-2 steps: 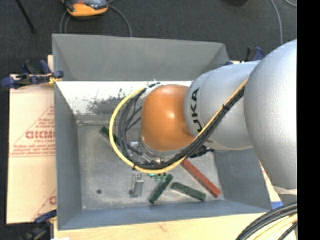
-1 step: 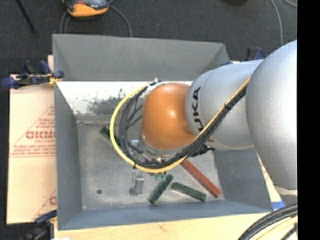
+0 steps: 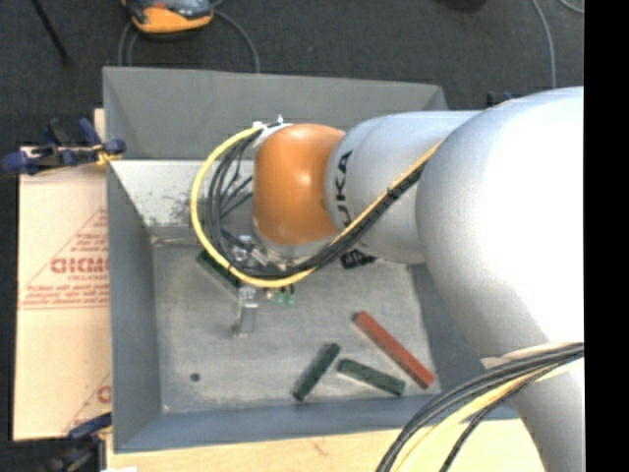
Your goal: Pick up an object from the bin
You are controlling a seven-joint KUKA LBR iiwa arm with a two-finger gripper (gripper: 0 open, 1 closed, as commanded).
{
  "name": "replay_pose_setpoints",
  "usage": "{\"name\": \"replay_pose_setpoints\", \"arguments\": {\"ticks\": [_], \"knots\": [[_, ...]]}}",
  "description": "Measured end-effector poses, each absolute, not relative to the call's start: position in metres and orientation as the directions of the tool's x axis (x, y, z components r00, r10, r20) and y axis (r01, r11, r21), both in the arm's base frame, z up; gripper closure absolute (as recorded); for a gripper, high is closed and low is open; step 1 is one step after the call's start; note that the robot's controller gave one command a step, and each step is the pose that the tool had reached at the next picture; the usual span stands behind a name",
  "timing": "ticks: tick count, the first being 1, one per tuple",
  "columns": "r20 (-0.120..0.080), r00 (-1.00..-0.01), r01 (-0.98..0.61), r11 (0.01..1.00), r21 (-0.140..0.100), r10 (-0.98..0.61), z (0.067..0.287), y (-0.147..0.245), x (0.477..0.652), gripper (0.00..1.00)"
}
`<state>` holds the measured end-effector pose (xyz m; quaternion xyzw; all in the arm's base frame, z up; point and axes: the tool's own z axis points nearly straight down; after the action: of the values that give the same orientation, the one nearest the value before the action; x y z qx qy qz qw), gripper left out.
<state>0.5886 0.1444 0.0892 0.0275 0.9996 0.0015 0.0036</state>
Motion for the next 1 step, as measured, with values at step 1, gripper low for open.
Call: {"name": "replay_pose_setpoints", "arguments": {"ticks": [1], "knots": [[0.000,-0.967,0.254,0.967,0.001,0.254,0.0976,0.1479,0.6066,0.00]]}}
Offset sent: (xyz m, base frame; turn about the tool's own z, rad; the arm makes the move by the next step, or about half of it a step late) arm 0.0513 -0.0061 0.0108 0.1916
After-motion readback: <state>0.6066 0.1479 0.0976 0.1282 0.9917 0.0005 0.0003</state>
